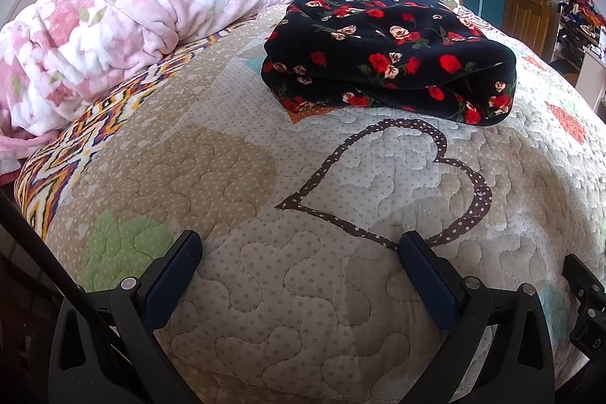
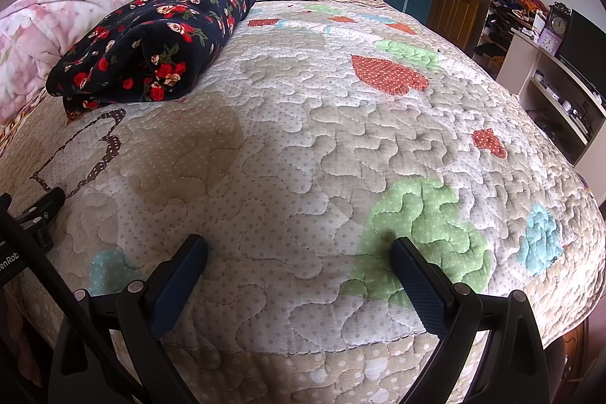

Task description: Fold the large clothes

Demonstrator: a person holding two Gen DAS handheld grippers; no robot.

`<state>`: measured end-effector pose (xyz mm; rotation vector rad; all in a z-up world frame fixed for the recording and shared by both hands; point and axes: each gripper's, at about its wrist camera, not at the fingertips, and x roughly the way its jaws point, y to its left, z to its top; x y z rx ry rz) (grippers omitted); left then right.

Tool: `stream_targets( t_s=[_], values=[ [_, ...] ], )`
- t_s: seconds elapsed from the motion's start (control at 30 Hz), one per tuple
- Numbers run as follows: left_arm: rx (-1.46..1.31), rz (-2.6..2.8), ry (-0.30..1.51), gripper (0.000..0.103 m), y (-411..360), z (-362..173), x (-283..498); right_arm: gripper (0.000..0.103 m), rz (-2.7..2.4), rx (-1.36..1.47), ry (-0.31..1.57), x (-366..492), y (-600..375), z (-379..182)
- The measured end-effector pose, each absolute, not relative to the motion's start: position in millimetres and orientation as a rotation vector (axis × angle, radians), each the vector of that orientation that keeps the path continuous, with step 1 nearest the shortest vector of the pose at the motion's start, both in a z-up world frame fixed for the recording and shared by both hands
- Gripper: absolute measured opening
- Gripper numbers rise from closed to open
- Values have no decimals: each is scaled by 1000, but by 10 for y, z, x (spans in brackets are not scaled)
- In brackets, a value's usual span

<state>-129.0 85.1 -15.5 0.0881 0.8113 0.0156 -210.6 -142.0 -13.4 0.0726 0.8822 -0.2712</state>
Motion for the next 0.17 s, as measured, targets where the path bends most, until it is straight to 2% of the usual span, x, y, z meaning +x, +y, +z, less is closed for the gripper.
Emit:
stream_targets(
  t_s=[0.17],
  values=[
    [89, 17, 811, 103, 850, -155, -1288, 99, -271, 73, 882, -2109, -1419, -135]
  ],
)
